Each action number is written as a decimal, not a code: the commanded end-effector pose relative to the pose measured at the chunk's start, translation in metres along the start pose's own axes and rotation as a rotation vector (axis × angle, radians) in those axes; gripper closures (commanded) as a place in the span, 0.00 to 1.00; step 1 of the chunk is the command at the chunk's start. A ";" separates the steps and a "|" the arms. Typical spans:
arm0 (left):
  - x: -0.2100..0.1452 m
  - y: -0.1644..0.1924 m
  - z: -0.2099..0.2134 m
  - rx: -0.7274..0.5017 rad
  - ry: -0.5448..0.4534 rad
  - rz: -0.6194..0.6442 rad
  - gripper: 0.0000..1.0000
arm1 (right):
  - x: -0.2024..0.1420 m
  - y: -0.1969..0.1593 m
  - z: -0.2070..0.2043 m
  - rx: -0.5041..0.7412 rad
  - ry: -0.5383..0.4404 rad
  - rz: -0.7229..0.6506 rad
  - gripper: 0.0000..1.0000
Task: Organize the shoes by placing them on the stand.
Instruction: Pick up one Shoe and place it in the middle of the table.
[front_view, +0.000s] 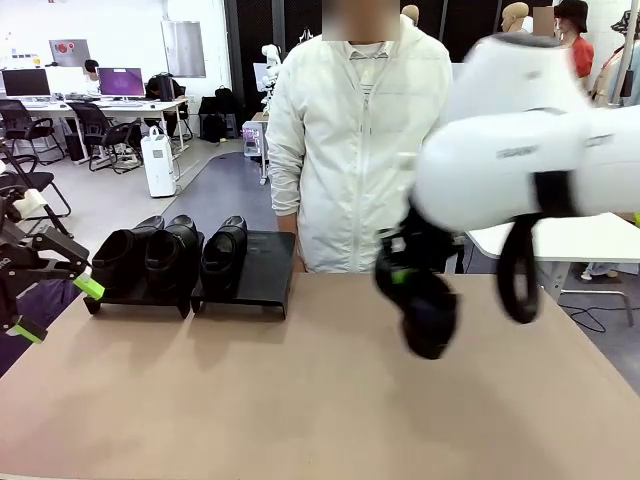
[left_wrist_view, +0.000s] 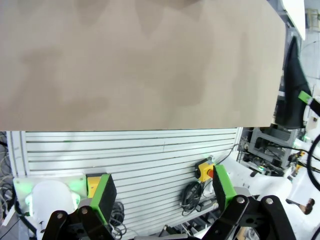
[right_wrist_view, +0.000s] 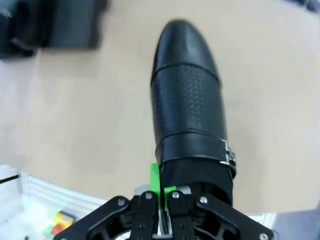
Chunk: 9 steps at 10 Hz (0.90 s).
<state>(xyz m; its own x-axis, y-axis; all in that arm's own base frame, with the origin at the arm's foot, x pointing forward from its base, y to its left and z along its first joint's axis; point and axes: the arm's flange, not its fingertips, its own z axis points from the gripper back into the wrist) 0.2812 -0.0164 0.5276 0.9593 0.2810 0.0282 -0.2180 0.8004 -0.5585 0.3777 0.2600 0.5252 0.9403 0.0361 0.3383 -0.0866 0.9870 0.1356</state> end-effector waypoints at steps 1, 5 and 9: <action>0.001 0.000 0.000 -0.021 -0.006 0.000 0.00 | 0.032 0.042 -0.046 0.044 0.031 -0.059 1.00; 0.001 0.000 0.000 -0.021 -0.006 0.000 0.00 | -0.009 0.102 -0.117 -0.121 0.035 -0.191 1.00; 0.001 0.000 0.000 -0.021 -0.006 0.000 0.00 | -0.027 0.098 -0.141 -0.072 0.119 -0.150 1.00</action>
<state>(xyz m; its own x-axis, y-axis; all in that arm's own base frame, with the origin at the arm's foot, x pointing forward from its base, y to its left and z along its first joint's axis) 0.2813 -0.0164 0.5275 0.9592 0.2812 0.0280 -0.2183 0.8005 -0.5582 0.3864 0.3755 0.3934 0.9706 -0.1122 0.2128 0.0949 0.9914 0.0897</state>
